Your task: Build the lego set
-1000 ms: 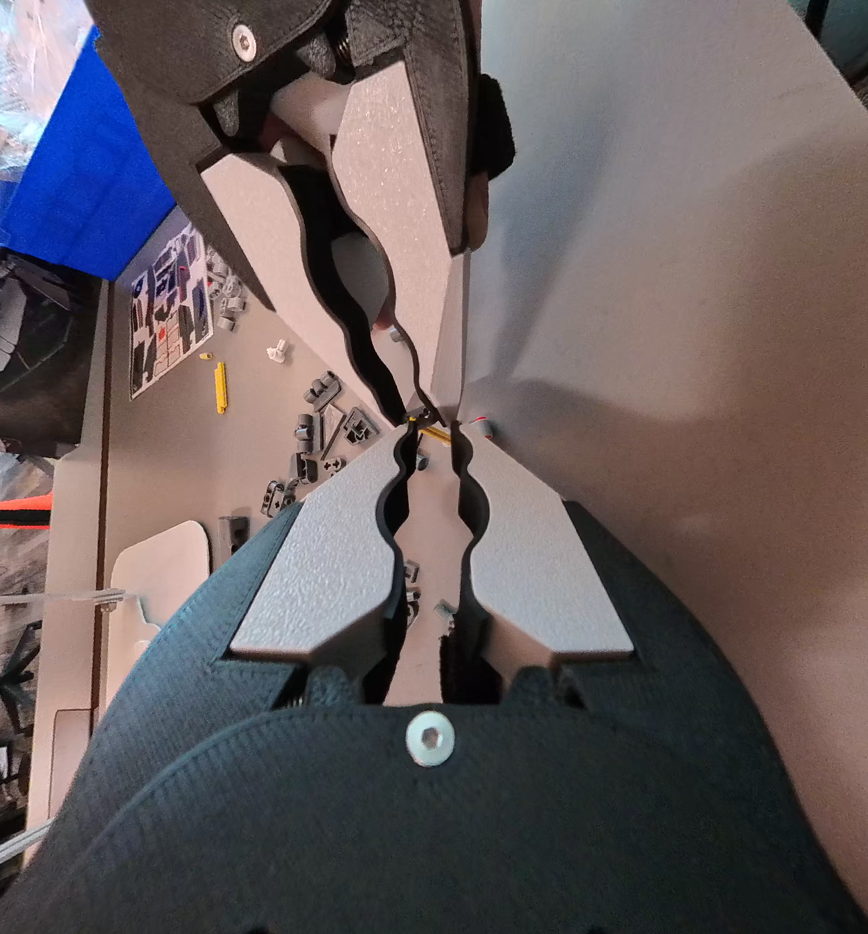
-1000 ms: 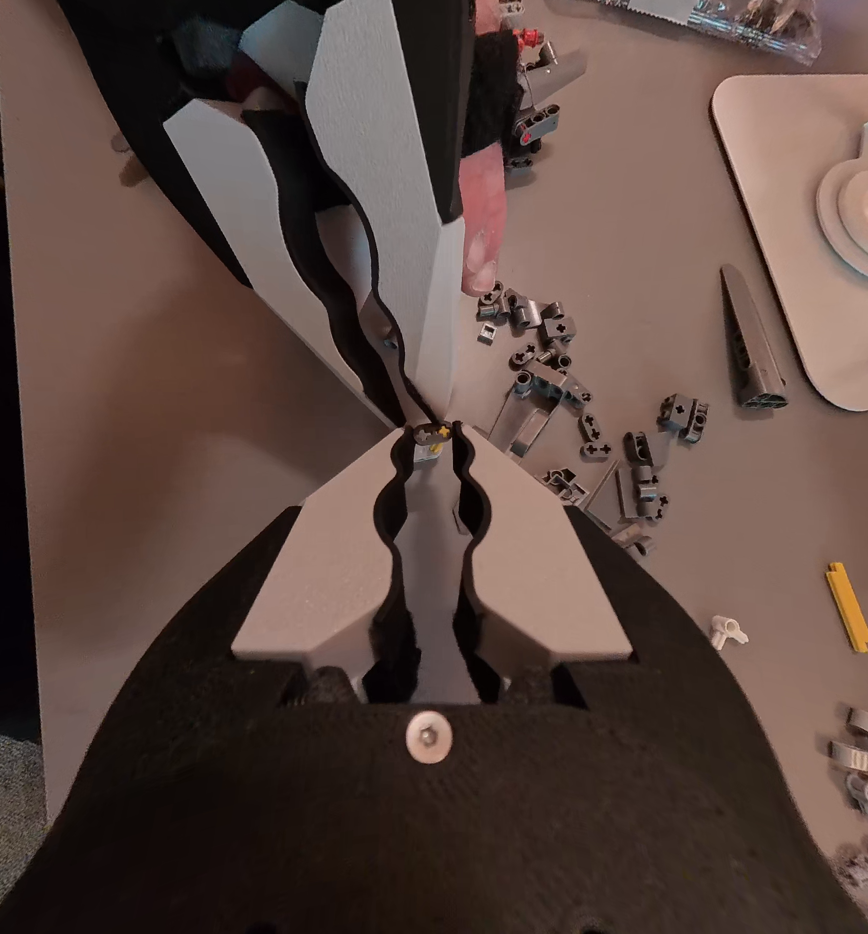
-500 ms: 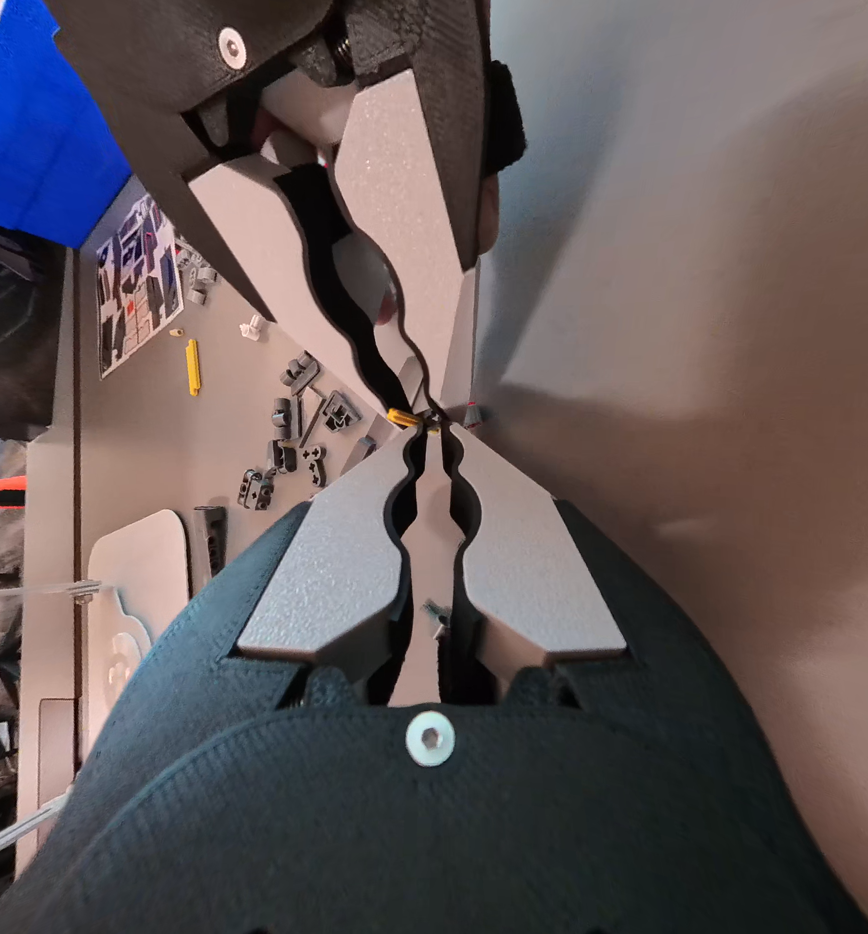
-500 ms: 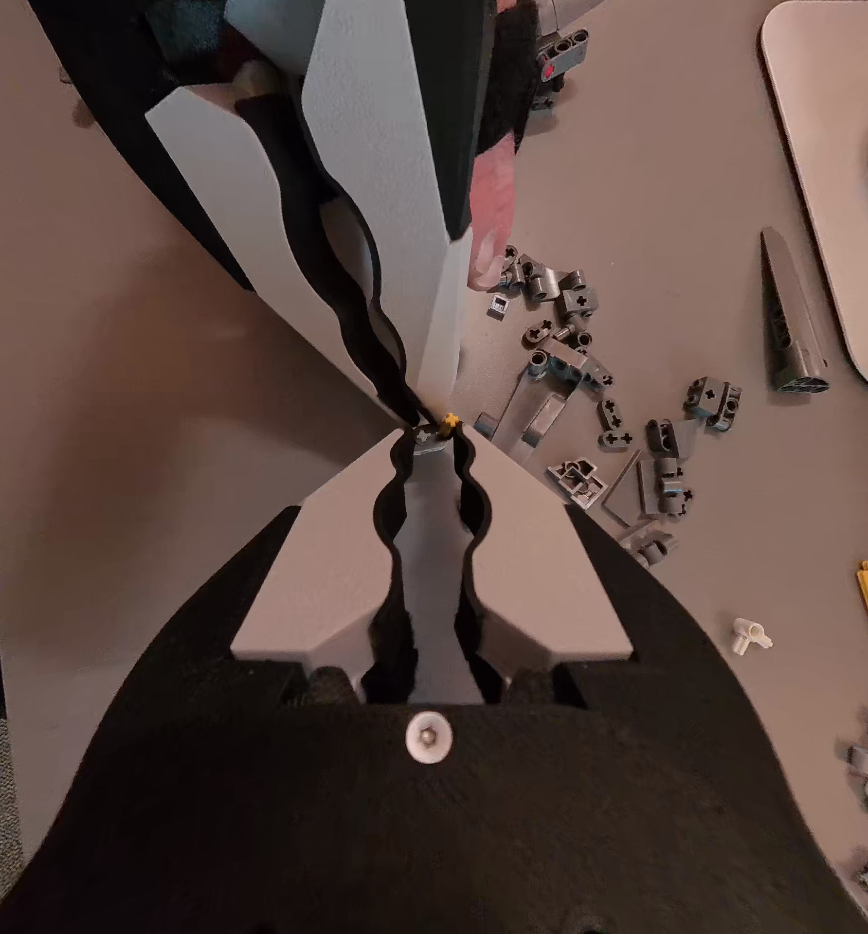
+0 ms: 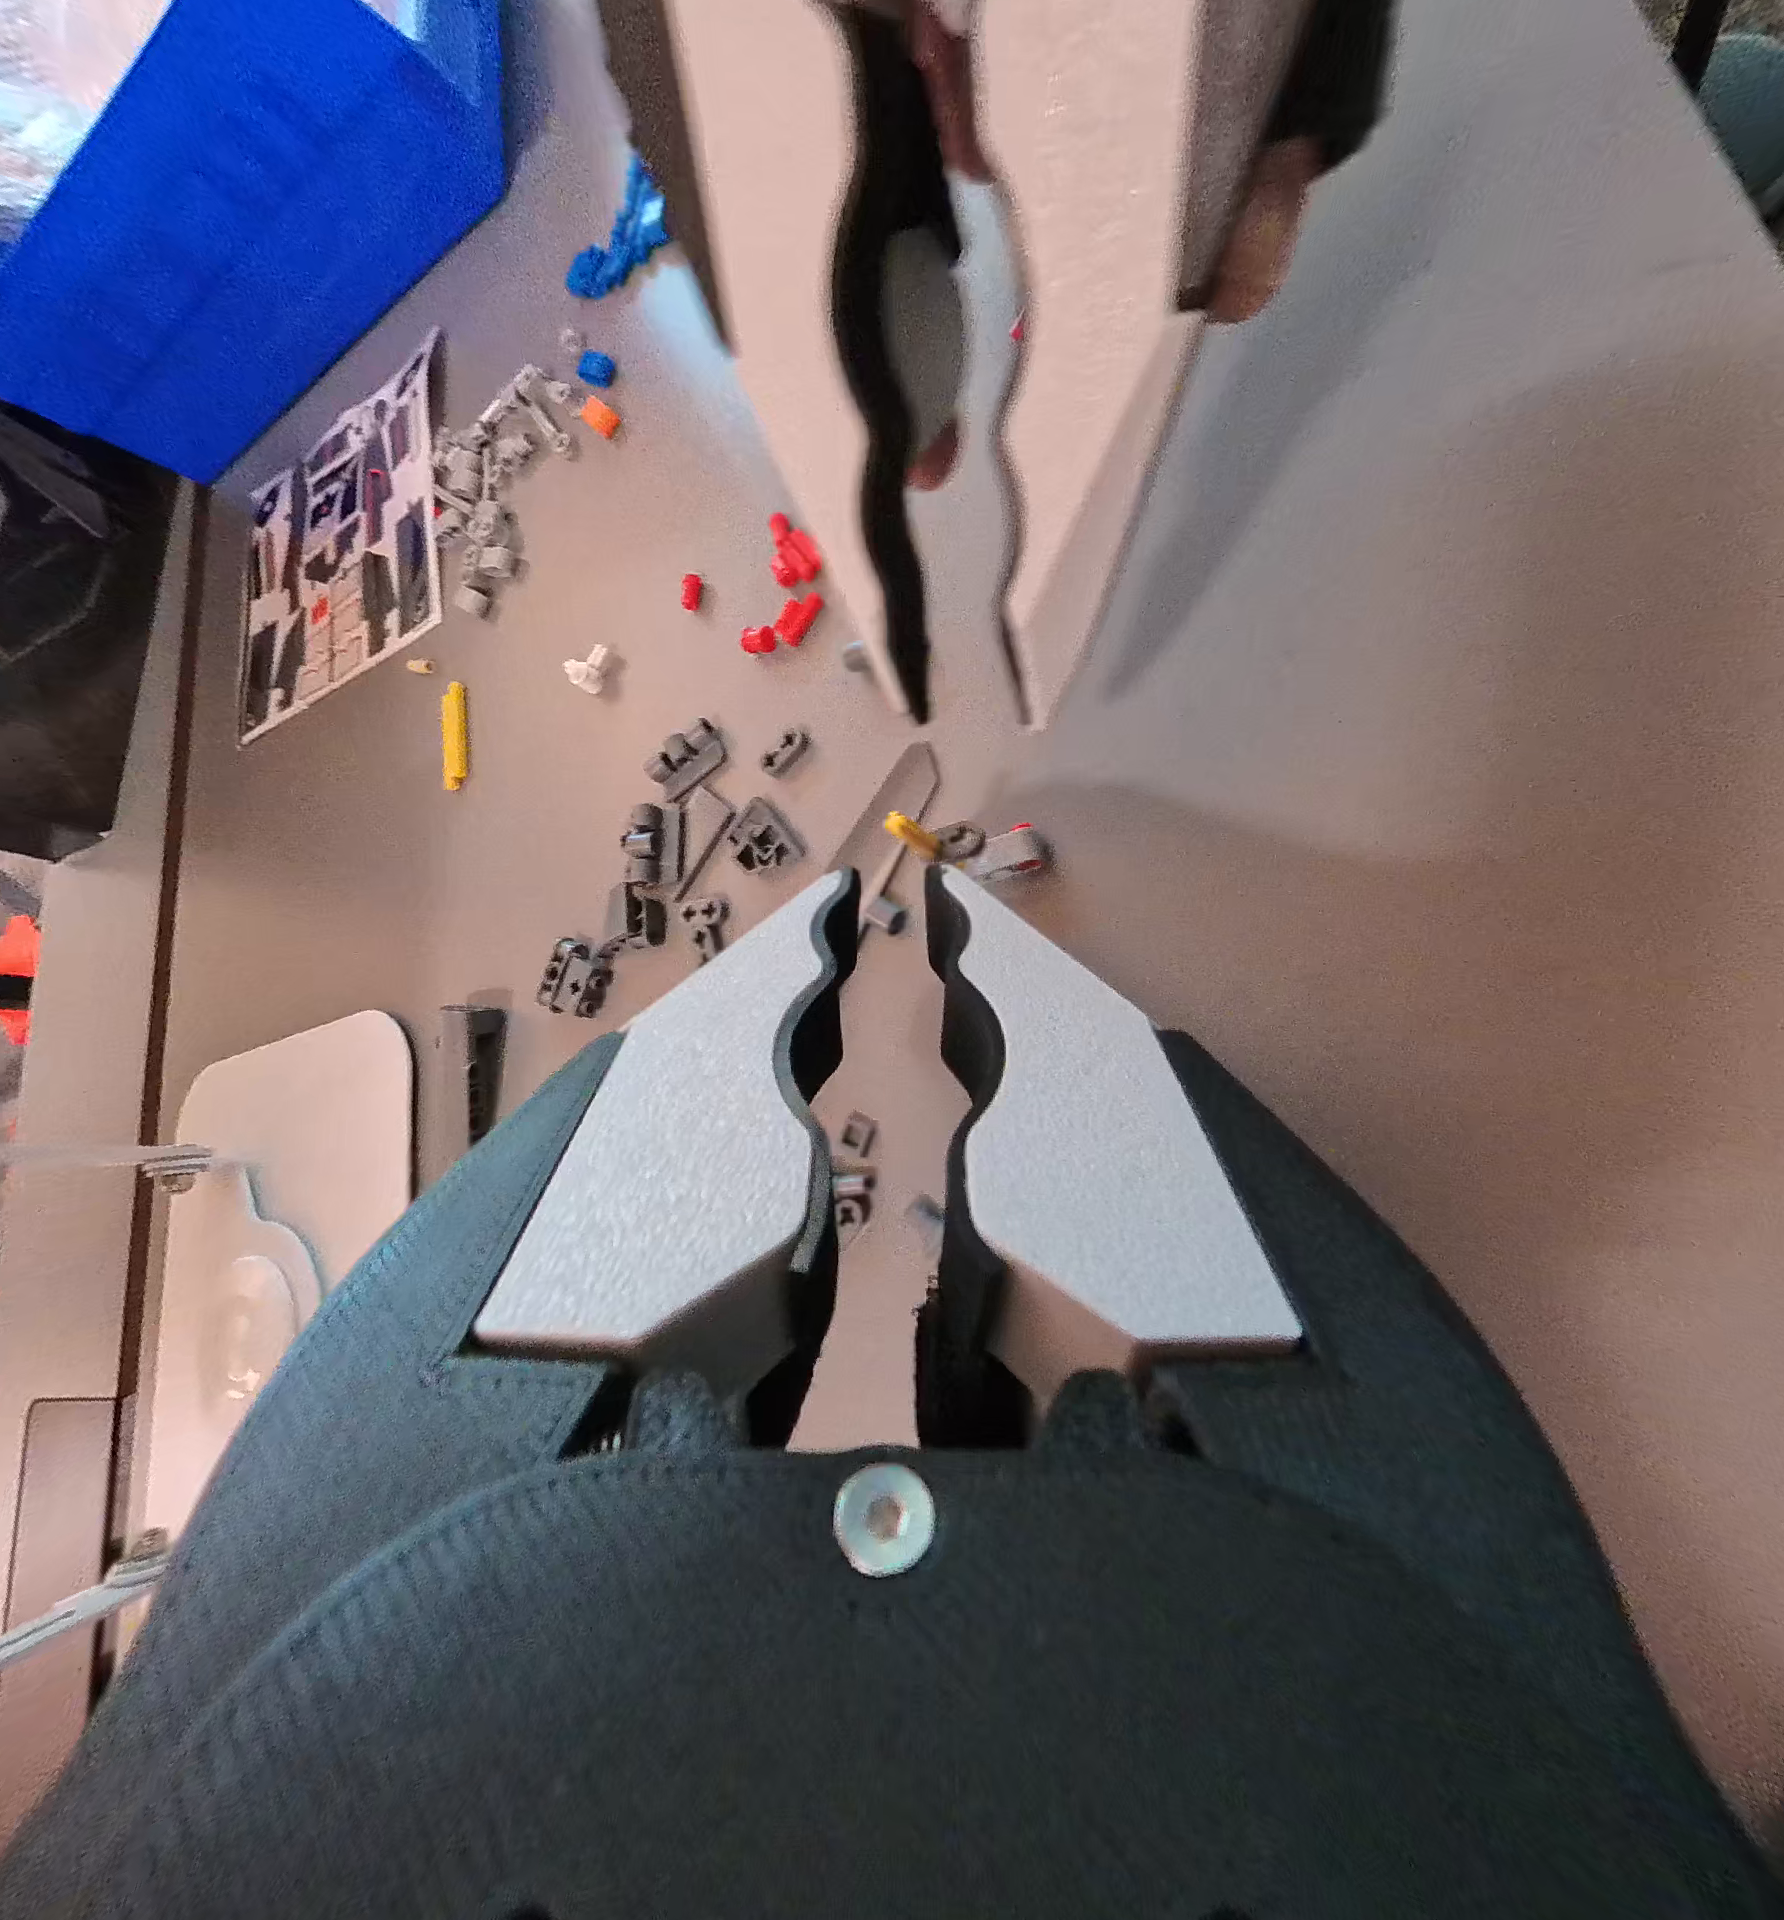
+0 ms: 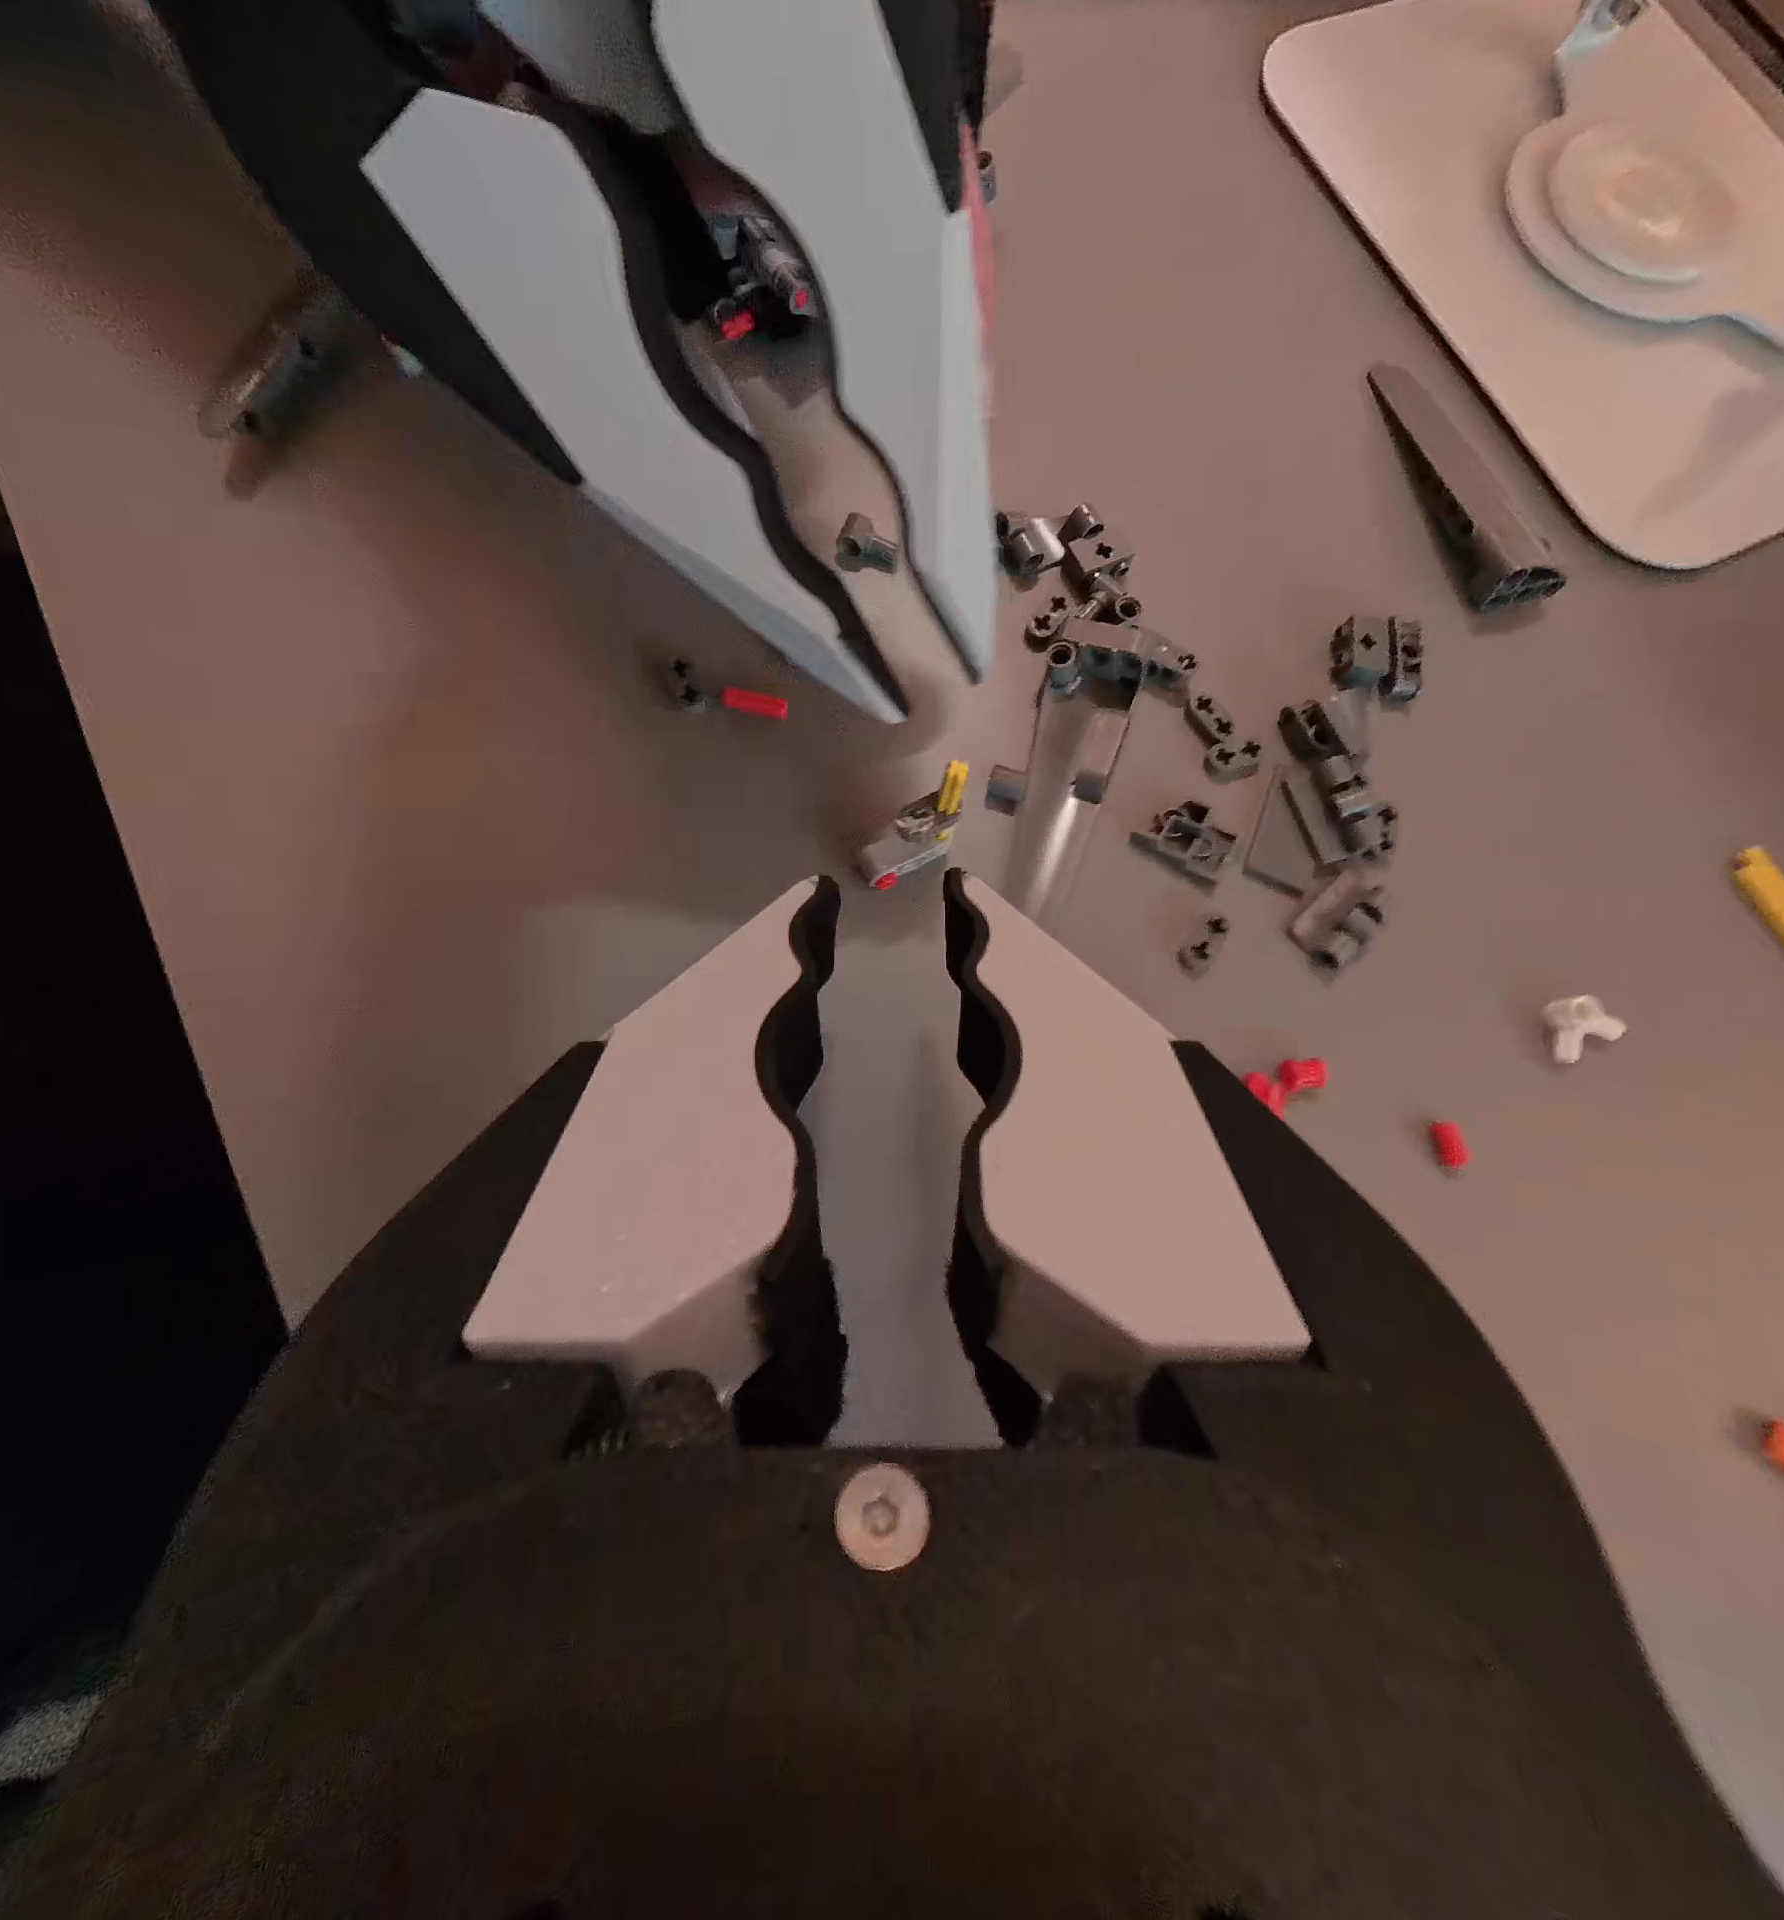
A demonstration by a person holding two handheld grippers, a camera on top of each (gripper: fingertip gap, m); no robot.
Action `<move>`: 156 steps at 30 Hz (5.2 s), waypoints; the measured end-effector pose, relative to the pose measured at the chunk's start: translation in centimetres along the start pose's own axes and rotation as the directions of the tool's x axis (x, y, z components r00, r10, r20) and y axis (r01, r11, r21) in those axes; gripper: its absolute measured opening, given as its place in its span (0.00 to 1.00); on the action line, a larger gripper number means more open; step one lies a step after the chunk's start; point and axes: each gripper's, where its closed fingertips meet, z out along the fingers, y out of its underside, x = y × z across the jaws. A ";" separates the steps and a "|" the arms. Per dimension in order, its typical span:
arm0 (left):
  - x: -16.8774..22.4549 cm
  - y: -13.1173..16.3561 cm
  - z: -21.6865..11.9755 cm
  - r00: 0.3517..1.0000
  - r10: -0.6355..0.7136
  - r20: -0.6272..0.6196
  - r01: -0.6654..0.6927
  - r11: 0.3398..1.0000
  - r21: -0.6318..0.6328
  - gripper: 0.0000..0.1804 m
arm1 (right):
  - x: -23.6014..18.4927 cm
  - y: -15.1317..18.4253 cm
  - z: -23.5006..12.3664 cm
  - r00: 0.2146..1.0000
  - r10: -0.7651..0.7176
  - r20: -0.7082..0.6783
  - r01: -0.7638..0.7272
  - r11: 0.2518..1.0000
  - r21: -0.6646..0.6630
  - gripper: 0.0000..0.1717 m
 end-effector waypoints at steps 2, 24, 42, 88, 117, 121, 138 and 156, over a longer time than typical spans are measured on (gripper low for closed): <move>-0.5 0.2 0.3 1.000 -0.010 -0.006 0.010 1.000 0.007 0.07 | -0.8 0.2 0.3 0.998 0.054 -0.026 -0.053 0.998 0.014 0.12; 1.0 0.0 1.8 0.965 -0.226 -0.133 0.227 0.974 -0.012 0.00 | 0.7 1.9 3.0 0.992 -0.006 -0.122 -0.006 0.995 -0.096 0.02; 1.4 1.2 3.1 0.979 -0.160 -0.124 0.151 0.985 -0.083 0.03 | -0.1 1.7 2.5 0.996 -0.045 -0.080 0.036 0.993 -0.110 0.13; -0.7 1.0 1.2 0.943 -0.318 -0.098 0.317 0.948 -0.030 0.03 | 1.2 0.7 2.1 0.916 -0.198 -0.350 0.186 0.980 -0.067 0.03; 0.6 -1.3 0.2 0.875 -0.421 -0.239 0.450 0.889 0.080 0.01 | -1.2 0.2 0.8 0.548 -0.721 -0.424 0.695 0.674 -0.250 0.07; 1.3 -1.4 0.4 0.906 -0.371 -0.204 0.392 0.917 0.077 0.01 | -1.1 0.4 0.0 0.648 -0.633 -0.423 0.632 0.757 -0.165 0.07; 2.1 -0.4 1.3 0.897 -0.417 -0.148 0.425 0.905 0.026 0.01 | -0.8 -0.1 2.5 0.992 -0.040 -0.120 0.045 0.998 0.040 0.04; 2.2 0.2 1.0 0.917 -0.366 -0.158 0.370 0.929 -0.002 0.02 | -0.8 0.2 3.2 0.997 -0.012 -0.074 0.007 0.998 -0.070 0.02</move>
